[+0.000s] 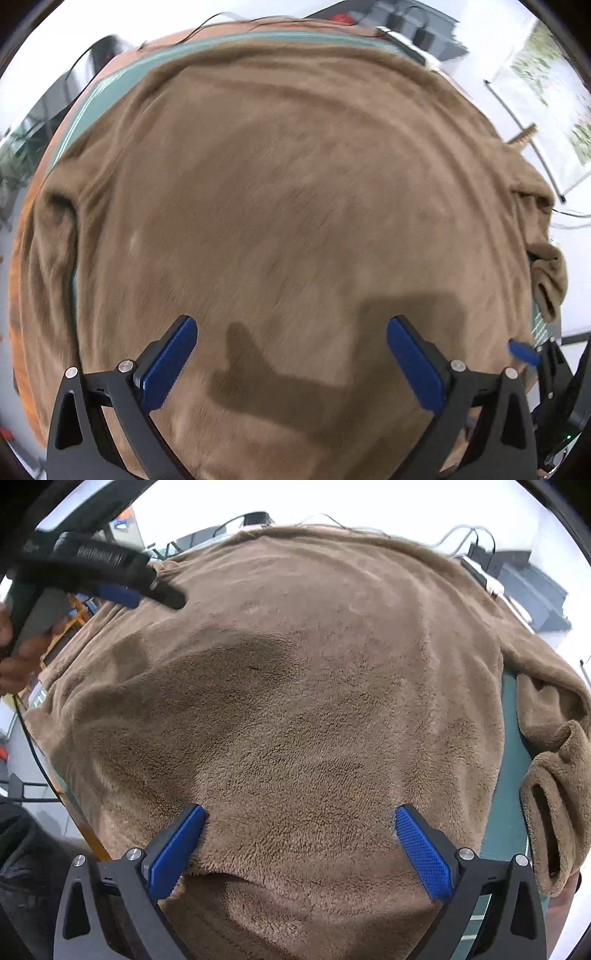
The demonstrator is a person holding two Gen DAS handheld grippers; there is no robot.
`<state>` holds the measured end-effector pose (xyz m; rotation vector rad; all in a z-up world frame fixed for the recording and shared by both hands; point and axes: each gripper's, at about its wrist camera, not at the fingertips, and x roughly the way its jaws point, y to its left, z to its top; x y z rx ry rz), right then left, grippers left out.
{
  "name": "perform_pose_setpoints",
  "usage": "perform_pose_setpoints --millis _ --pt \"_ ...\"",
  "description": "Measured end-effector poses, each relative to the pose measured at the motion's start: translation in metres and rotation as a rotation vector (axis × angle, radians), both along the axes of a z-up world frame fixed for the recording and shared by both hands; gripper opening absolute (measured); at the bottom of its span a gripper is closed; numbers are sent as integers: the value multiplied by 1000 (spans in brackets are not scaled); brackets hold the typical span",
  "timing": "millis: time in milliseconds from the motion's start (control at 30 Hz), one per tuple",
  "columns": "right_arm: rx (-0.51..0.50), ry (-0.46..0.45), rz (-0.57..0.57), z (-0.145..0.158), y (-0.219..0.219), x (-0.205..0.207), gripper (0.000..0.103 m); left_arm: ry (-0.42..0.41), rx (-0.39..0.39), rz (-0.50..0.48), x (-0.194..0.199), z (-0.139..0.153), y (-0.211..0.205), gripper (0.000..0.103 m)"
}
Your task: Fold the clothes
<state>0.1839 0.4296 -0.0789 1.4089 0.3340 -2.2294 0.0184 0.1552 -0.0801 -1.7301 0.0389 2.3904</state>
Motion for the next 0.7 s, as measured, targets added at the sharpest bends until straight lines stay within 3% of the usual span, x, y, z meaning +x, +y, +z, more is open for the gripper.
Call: perform_pose_setpoints --millis 267,333,467,567,700 --pt "-105 50 -376 38 113 -14 103 -49 42 -80 16 -4 52 103" --pt "-132 69 -479 48 145 -17 97 -66 46 -78 12 -10 51 103" --pt "-189 86 -680 62 208 -24 59 -99 60 -45 12 -15 55 103" --pt "-235 42 -767 54 247 -31 57 -102 49 -20 17 -11 66 103" --pt "-278 14 -754 43 263 -47 57 -88 31 -6 23 -1 80 103"
